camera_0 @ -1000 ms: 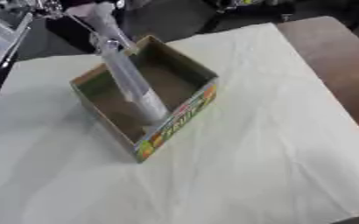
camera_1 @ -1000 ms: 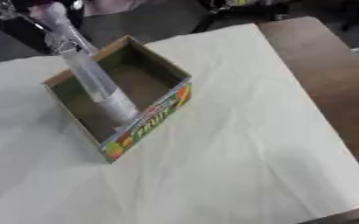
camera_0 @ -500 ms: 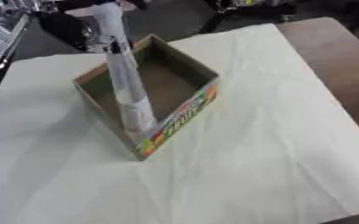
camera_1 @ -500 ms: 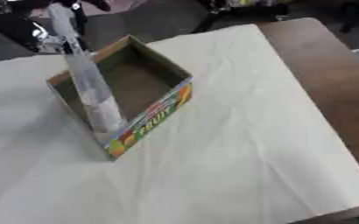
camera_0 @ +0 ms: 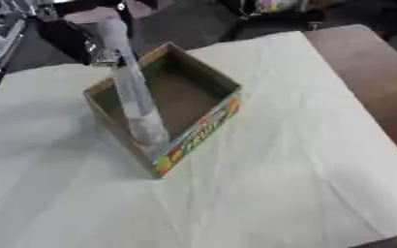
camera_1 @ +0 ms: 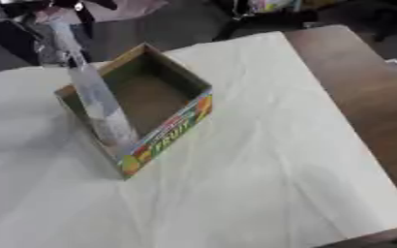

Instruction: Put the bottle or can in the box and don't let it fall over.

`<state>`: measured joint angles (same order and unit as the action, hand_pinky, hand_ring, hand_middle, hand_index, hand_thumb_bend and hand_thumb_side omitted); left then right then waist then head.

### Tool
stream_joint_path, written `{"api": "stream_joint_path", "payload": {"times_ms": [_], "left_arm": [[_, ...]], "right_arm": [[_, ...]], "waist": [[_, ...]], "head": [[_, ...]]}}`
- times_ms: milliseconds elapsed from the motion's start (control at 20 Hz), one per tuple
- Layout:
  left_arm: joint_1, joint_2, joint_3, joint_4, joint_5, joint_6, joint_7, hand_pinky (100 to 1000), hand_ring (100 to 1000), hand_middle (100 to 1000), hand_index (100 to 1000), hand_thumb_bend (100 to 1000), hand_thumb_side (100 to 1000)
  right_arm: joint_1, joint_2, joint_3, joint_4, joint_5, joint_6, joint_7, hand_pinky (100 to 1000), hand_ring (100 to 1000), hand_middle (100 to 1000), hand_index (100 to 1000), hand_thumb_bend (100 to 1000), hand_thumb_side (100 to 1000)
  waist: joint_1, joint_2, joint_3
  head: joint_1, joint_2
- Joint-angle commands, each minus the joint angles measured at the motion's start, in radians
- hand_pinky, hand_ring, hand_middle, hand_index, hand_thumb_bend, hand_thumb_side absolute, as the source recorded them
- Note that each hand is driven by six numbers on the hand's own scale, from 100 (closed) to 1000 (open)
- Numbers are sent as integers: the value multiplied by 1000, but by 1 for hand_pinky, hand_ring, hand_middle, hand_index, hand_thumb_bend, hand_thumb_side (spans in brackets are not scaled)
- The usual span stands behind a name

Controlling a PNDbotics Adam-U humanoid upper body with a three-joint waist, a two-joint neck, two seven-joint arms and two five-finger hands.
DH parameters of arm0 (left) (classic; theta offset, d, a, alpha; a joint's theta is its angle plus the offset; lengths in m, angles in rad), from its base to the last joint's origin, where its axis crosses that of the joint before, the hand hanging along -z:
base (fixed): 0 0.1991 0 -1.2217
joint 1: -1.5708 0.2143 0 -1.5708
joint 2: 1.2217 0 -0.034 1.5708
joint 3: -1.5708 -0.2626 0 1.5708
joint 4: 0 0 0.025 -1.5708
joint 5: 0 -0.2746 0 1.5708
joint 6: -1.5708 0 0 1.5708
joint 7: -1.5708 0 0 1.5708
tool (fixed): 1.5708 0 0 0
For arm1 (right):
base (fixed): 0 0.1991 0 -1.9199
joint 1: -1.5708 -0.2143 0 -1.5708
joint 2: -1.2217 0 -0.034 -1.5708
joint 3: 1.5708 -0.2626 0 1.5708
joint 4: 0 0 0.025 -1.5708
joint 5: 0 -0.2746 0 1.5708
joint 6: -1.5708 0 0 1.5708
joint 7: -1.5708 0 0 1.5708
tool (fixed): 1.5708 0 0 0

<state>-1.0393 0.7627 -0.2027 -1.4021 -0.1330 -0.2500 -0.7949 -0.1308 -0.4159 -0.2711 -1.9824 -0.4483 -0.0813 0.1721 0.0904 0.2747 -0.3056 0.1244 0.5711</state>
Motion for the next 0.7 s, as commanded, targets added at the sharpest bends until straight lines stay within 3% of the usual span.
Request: {"api": "stream_joint_path", "payload": {"times_ms": [50, 250, 300, 400, 600, 700], "left_arm": [[-13, 36, 19, -18, -6, -6, -9, 918, 752, 997, 1000, 496, 592], [-11, 39, 16, -18, -23, -9, -6, 1000, 872, 1000, 1000, 711, 925], [-10, 40, 15, -17, -27, -8, -8, 1000, 894, 1000, 1000, 737, 961], [-9, 40, 15, -16, -39, -8, -9, 1000, 895, 1000, 1000, 667, 907], [-7, 39, 15, -18, -37, -16, -15, 1000, 899, 1000, 1000, 467, 690], [-7, 39, 12, -20, -25, -24, -36, 1000, 914, 1000, 1000, 481, 694]], "right_arm": [[-3, -23, -12, -18, -11, 2, -3, 1000, 1000, 1000, 934, 100, 483], [-4, -21, -14, -18, -11, 3, -4, 1000, 1000, 1000, 934, 100, 484], [-5, -21, -14, -18, -11, 4, -4, 1000, 1000, 1000, 934, 100, 485], [-7, -20, -15, -18, -10, 6, -4, 1000, 1000, 1000, 934, 100, 485], [-9, -18, -16, -18, -9, 9, -6, 1000, 1000, 1000, 933, 100, 486], [-10, -17, -16, -18, -9, 11, -6, 1000, 1000, 1000, 933, 100, 487]], "waist": [[-7, -24, 1], [-5, -23, -1], [-4, -22, -2], [-3, -20, -2], [0, -17, -3], [1, -17, -2]], "head": [[-2, 2], [-6, 4], [-6, 5], [-7, 5], [-10, 7], [-11, 8]]}}
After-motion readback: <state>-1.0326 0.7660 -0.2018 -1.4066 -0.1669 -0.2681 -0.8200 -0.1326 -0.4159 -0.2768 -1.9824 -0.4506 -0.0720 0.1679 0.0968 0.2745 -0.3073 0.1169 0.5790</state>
